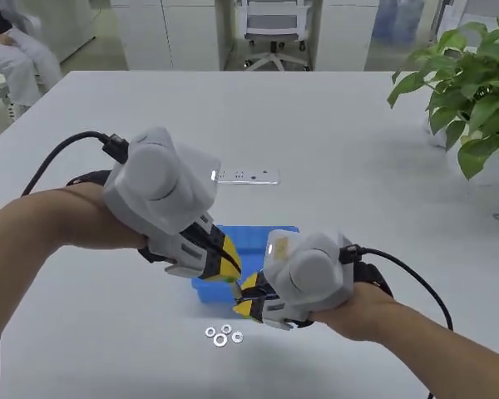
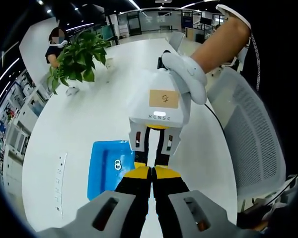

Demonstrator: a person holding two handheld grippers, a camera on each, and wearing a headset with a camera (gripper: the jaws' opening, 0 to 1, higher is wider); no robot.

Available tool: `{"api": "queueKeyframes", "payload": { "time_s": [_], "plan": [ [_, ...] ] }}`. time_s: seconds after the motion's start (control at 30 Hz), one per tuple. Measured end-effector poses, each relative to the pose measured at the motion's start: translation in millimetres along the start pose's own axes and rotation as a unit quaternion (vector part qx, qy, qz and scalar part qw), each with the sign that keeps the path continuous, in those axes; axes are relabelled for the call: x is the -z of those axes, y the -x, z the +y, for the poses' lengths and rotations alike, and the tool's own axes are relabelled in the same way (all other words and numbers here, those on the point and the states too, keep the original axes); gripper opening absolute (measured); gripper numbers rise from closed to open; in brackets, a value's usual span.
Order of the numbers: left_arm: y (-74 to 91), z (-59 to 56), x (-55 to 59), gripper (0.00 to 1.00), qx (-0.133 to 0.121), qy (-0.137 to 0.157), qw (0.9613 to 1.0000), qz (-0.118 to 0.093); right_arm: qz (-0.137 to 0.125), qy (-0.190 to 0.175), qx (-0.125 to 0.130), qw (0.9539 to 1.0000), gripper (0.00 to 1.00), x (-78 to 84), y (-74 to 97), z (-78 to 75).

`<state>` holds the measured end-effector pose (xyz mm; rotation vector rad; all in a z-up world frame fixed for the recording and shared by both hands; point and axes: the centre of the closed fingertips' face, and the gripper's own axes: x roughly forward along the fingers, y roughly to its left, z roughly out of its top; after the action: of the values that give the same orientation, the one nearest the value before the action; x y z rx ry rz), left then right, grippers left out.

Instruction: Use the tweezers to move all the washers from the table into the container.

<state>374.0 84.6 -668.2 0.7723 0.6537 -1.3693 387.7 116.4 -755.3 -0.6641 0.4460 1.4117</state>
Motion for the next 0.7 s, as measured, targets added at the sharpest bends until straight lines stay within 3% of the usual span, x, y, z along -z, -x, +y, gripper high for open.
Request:
{"api": "queueKeyframes", "payload": {
  "time_s": [0.7],
  "plan": [
    [-17.8,-17.7,22.9,0.05,0.015,0.017,0.9997,0.010,0.010,-0.016,-0.021,0.9996,0.12,15.5,-20.3,25.6]
  ]
}}
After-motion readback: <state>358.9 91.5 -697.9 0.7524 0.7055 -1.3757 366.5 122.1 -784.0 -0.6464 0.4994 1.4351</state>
